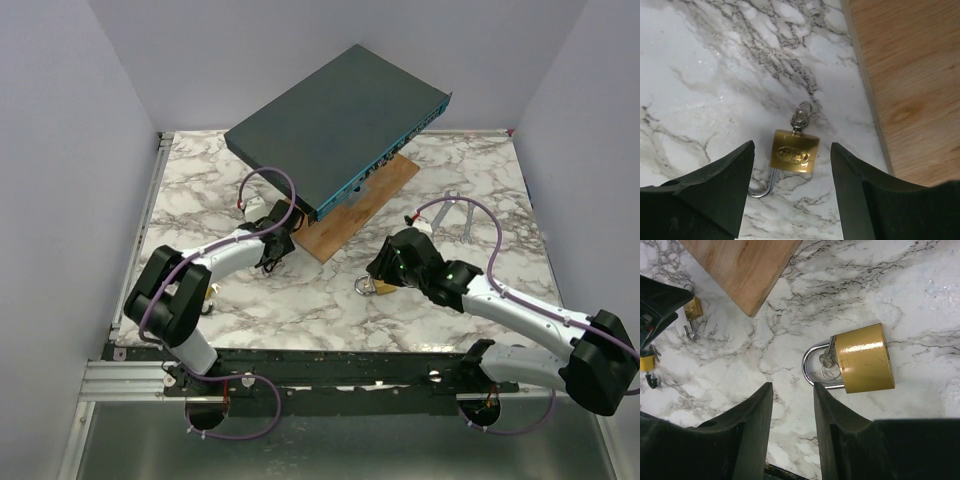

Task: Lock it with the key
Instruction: Move the lock to the center of the board.

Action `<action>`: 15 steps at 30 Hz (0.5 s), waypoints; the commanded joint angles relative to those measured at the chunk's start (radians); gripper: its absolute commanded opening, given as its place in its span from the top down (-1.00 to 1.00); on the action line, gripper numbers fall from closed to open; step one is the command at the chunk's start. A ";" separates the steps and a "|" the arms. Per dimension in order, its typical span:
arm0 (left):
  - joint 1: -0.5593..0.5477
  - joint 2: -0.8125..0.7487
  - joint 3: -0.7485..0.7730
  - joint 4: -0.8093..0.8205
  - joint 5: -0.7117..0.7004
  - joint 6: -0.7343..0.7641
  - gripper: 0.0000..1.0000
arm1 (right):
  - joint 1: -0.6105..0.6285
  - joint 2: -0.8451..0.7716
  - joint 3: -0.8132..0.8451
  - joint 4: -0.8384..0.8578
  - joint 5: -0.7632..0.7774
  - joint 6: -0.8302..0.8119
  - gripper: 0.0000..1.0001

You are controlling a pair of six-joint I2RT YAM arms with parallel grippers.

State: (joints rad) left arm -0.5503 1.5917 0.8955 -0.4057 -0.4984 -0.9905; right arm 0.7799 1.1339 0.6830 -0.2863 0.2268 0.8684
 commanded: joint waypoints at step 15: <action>0.019 0.095 -0.078 0.066 0.179 -0.078 0.08 | 0.007 -0.043 -0.004 -0.019 -0.008 -0.019 0.18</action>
State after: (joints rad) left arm -0.5228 1.6550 0.8925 -0.2928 -0.4118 -1.0176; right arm 0.7799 1.0992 0.6830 -0.2897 0.2264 0.8623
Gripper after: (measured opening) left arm 0.501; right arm 0.409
